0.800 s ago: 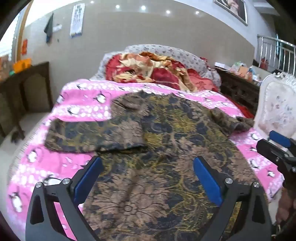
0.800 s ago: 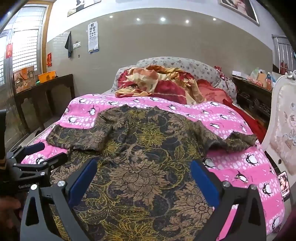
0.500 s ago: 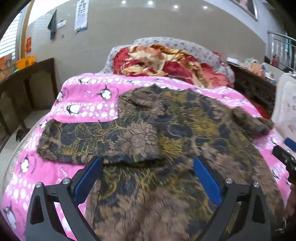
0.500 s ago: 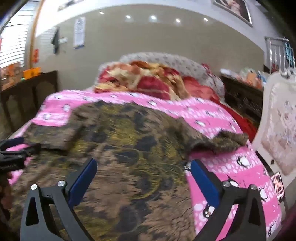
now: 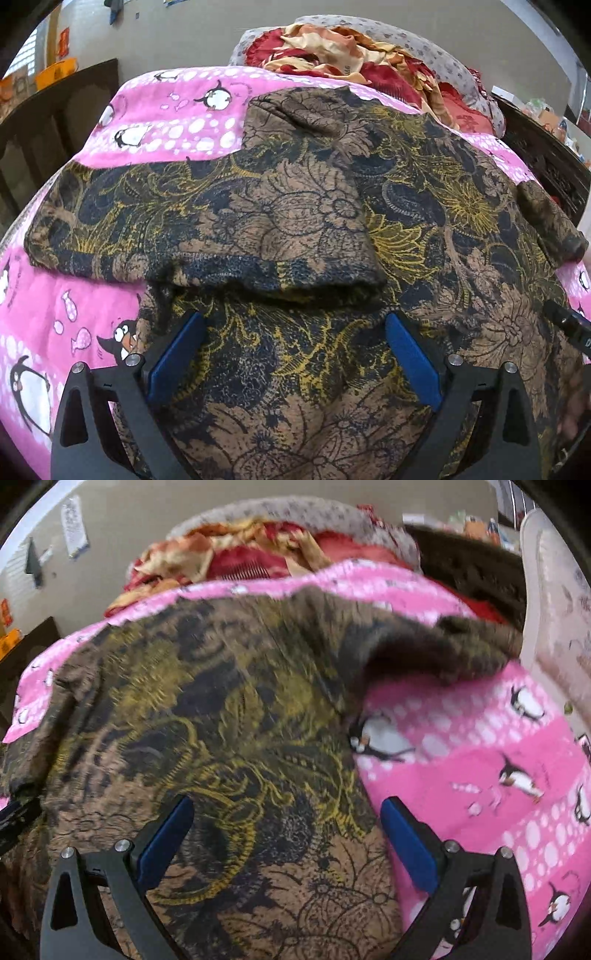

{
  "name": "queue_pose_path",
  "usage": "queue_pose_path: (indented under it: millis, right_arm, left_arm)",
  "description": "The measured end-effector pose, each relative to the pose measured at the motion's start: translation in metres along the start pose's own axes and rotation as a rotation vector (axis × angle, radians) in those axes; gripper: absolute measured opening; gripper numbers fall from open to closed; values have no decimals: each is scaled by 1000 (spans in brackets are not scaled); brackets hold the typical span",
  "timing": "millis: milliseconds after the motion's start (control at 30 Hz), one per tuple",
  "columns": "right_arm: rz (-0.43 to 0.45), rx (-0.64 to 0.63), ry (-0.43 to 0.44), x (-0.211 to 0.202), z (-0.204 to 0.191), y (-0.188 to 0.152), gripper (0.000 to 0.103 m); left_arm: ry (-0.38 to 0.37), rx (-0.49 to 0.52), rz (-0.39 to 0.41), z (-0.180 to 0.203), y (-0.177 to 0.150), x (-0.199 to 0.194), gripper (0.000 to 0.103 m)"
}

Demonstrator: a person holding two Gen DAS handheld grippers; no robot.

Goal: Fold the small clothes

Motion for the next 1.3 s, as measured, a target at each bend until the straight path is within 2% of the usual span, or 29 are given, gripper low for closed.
queue_pose_path:
  millis: [267,967,1300]
  right_arm:
    - [-63,-60,-47,15,-21,-7,103]
    - [-56,-72,-57,14,-24,-5,103]
    - [-40,-50,-34,15,-19,-8,103]
  left_arm:
    - [12,6,-12,2,1,3,83]
    - [-5,-9,3,-2,0,1,83]
    - [-6,-21,7,-3,1,3,83]
Point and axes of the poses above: each gripper's, at about its wrist camera, not at the fingertips, and x roughly the way its jaws point, z to its right, y to its top, the point moved 3 cm from there along x, roughly the way its jaws point, and after that the axes turned 5 degrees about x, right-handed, at the moved point
